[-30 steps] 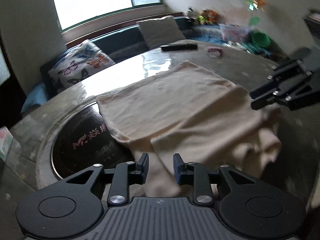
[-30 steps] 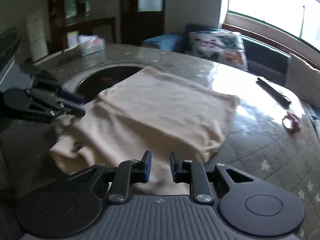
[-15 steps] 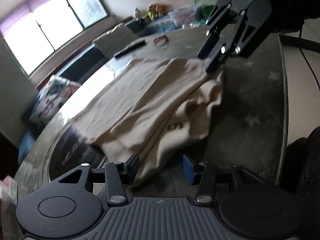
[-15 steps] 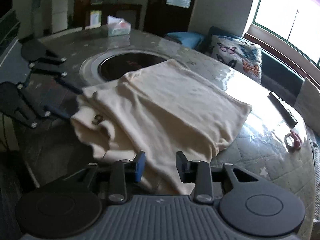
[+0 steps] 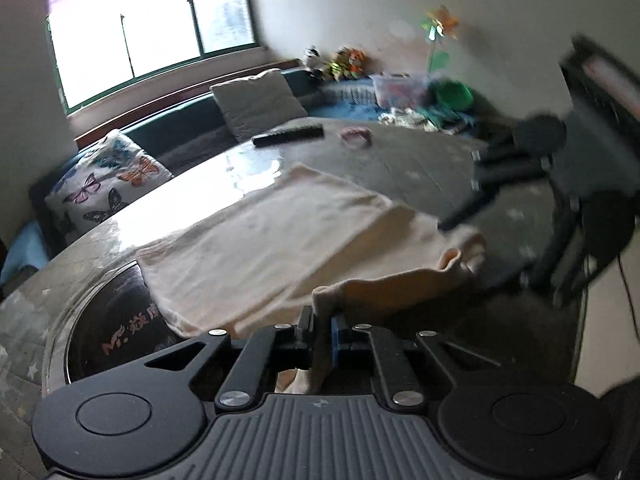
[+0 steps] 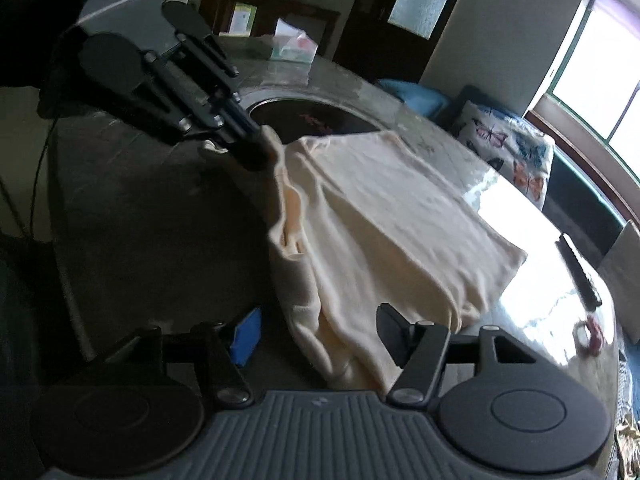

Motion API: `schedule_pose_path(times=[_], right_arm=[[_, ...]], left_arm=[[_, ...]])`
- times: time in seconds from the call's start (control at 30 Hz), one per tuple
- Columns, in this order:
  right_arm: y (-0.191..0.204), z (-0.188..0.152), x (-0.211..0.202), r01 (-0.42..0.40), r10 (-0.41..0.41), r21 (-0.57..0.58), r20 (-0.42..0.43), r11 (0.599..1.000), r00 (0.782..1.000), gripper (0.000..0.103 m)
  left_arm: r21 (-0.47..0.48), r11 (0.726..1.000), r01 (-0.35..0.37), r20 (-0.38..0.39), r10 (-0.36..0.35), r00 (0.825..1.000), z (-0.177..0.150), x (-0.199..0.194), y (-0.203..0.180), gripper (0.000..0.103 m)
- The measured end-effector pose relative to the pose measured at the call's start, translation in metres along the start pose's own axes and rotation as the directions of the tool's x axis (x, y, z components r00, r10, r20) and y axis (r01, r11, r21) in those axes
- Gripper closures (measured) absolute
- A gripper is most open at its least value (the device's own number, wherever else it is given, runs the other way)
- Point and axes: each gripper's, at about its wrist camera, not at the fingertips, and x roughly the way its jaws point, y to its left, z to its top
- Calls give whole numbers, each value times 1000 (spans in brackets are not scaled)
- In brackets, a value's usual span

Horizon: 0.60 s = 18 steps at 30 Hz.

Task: Fold clothes

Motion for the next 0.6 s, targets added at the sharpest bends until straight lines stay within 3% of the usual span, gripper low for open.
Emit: schedule_pose_path(times=[0.07,0.27,0.43,0.5,0.6], right_arm=[[-3,3,6,-2,2,10,12,1000,1000,48],[-36,9,23,-113,115,200,0,973,993,88],[-68,15,27,-177,182,353,19,919,983,93],[-76,17,28,-190,194,383,28,904,981,94],[-83,20,28,-194,196,400,37,896,980,95]], left_arm=[[-30,1000,6,2,-6,1000,5,5,7,94],[-111,994,10,-39,-14,999,1,23,24,91],[-143,990,-9,-45,3,999,-8,16,31,86],[-131,991,-19,-43,13,999,-12,7,28,70],[-97,994,-46,-47,42,998,-22,-6,19,59]])
